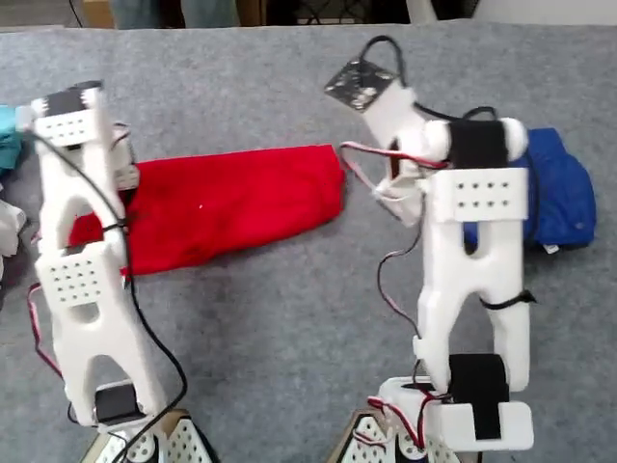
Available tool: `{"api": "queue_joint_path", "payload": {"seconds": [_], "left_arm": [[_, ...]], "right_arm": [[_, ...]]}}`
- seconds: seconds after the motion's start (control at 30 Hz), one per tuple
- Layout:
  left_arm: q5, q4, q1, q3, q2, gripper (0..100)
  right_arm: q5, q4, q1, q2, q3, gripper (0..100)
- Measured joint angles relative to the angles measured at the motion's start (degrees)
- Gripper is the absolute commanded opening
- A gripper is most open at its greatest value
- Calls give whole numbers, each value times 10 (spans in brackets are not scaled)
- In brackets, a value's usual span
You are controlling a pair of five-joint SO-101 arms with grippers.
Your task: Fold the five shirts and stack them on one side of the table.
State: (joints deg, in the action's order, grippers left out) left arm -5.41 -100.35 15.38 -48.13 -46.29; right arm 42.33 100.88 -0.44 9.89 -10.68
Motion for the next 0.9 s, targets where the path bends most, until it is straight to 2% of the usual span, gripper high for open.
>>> {"api": "queue_joint_path", "payload": {"seconds": [0.17,0.6,0.73,0.9], "left_arm": [[-48,0,-70,-10,1,29],[-143,6,-244,-90,1,29],[-187,33,-270,-90,1,29],[-200,82,-295,-92,1,29]], "right_arm": [[3,0,26,27,1,15],[3,1,30,74,55,15],[3,-2,30,89,55,15],[3,-4,30,96,26,15]]}}
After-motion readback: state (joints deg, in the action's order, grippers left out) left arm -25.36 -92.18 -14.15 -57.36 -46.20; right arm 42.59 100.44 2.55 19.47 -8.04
